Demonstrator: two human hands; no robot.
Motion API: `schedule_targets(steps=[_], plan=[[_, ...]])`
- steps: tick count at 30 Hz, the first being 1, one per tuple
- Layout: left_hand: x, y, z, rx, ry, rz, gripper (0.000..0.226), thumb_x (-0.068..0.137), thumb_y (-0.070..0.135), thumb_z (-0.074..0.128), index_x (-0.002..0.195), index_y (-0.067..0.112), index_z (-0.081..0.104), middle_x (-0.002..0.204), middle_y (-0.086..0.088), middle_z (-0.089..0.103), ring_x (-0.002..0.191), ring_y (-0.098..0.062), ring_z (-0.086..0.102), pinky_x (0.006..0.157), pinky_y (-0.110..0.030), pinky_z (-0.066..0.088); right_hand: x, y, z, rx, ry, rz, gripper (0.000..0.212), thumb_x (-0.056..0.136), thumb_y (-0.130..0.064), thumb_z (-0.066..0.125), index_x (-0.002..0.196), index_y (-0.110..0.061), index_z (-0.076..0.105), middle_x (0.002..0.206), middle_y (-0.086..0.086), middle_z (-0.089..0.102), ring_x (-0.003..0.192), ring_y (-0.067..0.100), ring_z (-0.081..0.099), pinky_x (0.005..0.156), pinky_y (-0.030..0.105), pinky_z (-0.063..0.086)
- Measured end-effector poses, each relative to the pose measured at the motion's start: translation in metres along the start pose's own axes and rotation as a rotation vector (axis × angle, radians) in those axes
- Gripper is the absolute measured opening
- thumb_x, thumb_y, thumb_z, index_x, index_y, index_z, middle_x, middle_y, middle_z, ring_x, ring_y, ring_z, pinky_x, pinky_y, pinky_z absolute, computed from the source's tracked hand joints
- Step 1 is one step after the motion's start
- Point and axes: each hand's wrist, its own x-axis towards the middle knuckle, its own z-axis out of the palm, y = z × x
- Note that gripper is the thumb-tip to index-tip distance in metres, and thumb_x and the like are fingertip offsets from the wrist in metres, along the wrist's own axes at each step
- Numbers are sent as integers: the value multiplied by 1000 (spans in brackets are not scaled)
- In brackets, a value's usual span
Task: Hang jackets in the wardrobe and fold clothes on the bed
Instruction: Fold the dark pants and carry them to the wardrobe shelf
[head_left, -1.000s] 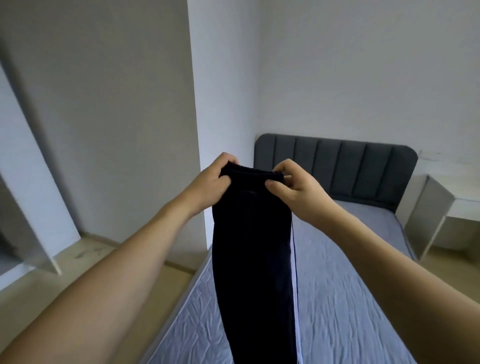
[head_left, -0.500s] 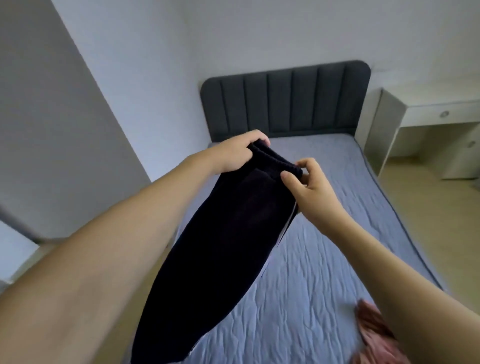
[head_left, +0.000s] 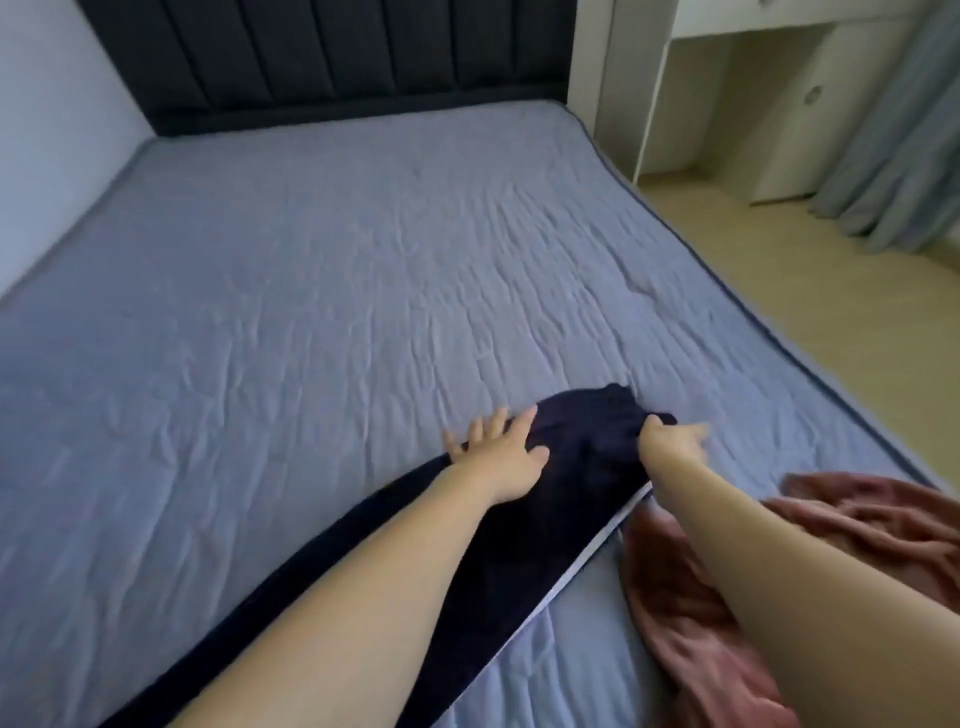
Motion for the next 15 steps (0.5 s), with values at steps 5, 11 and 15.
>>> schedule_targets(steps=[5, 11, 15], plan=[[31, -30, 147, 263, 403, 60, 72, 89, 70, 8, 154, 40, 0, 165, -1, 1, 150, -30, -10, 107, -65, -22, 71, 100, 58, -84, 233, -282, 61, 98, -32, 48, 149, -8, 26, 145, 24, 31, 132, 41, 30, 111, 43, 20], [28, -35, 143, 202, 543, 121, 72, 90, 68, 6, 154, 37, -2, 165, -1, 0, 150, -26, -9, 111, -61, -21, 64, 101, 53, 93, 281, -345, 50, 94, -8, 40, 144, -14, 34, 147, 19, 29, 134, 37, 27, 113, 36, 17], [-12, -83, 111, 230, 575, -3, 69, 97, 61, 17, 156, 26, 9, 160, -7, 20, 146, -28, 17, 118, -52, 6, 6, 98, 45, -117, 205, -530, 70, 86, -9, 48, 150, -18, 20, 156, 12, 11, 141, 34, 16, 117, 40, 13]])
